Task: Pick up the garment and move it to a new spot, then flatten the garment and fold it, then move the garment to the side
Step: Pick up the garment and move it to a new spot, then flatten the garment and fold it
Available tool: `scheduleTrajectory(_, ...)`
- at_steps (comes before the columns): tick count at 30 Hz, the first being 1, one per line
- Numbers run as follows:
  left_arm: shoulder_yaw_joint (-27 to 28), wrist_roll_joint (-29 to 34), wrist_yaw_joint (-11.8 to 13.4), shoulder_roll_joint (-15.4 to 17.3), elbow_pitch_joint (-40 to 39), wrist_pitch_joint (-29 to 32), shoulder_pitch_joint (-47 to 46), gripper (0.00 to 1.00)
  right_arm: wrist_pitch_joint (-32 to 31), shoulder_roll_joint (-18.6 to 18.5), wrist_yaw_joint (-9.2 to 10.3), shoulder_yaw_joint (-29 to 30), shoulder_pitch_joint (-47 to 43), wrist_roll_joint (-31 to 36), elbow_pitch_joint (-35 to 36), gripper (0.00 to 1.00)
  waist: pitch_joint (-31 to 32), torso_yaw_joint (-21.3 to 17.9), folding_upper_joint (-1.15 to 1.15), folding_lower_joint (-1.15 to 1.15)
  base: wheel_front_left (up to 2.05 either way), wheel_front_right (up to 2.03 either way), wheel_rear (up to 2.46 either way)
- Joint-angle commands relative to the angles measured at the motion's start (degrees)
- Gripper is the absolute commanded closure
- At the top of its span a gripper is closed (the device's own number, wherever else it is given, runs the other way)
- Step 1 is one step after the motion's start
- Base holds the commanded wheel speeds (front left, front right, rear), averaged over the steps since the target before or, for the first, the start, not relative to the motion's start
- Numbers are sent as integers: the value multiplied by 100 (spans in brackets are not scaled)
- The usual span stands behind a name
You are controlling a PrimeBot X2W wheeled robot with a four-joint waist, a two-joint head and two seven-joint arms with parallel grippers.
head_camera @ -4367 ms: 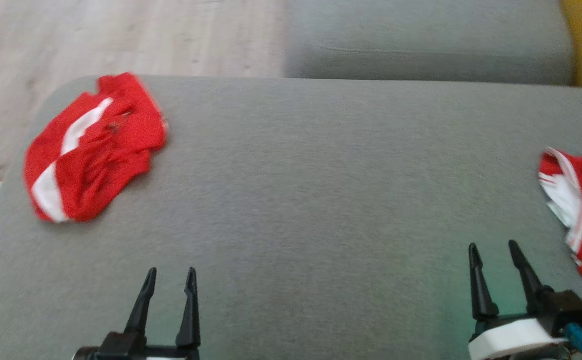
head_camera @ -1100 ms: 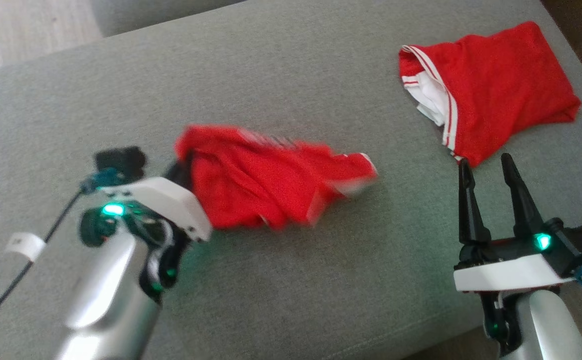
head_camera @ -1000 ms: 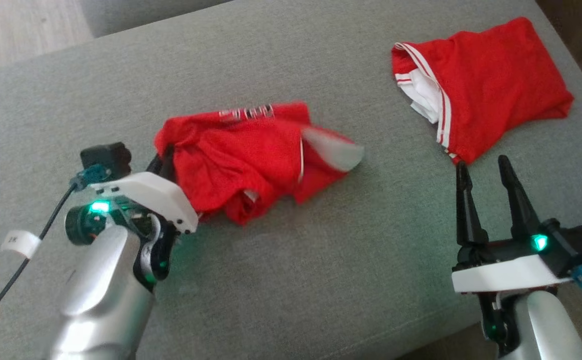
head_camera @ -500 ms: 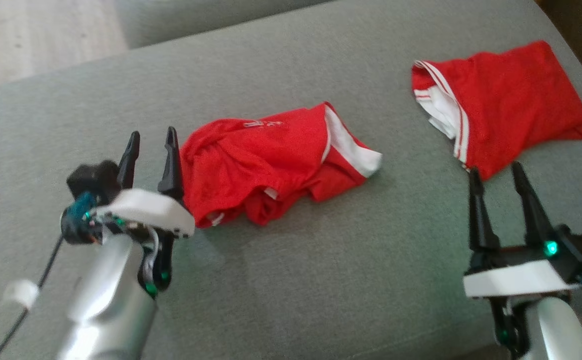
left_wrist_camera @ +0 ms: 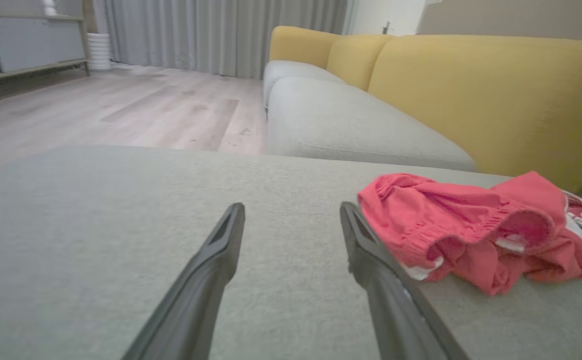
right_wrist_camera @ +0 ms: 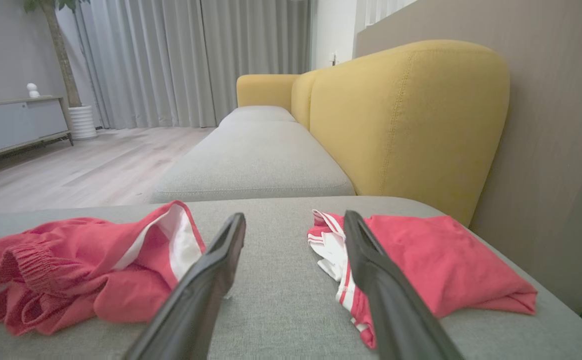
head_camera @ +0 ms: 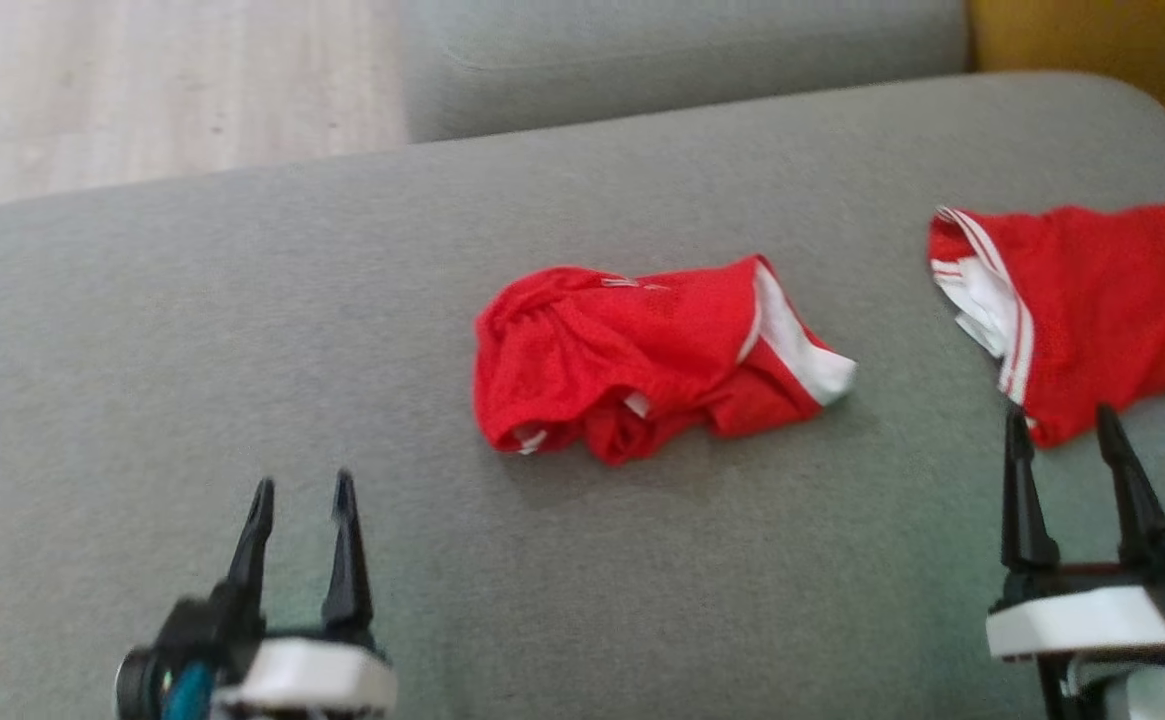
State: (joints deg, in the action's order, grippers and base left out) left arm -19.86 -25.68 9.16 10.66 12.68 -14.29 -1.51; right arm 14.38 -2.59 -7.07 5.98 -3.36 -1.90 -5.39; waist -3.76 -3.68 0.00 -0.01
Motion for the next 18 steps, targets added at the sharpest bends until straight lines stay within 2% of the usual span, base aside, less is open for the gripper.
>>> scheduleTrajectory(1, 267, 91, 31, 50, -253, -67, -131, 0, 62, -29, -42, -96, 66, 22, 159, 0, 106, 149, 0, 1, 0, 0, 0)
scheduleTrajectory(6, 627, 703, -39, -101, -593, -69, 540, 0, 62, -29, -42, 80, -98, 26, -9, 0, 211, 392, 0, 1, 0, 0, 0)
scheduleTrajectory(13, 1028, 1119, -452, -330, -525, -70, 898, 0, 62, -29, -42, 89, -289, 72, -292, 0, 352, 569, 0, 1, 0, 0, 0)
scheduleTrajectory(18, 1276, 1266, -660, -494, -465, -70, 954, 0, 62, -29, -42, 41, -310, 42, -371, 0, 371, 573, 0, 1, 0, 0, 0)
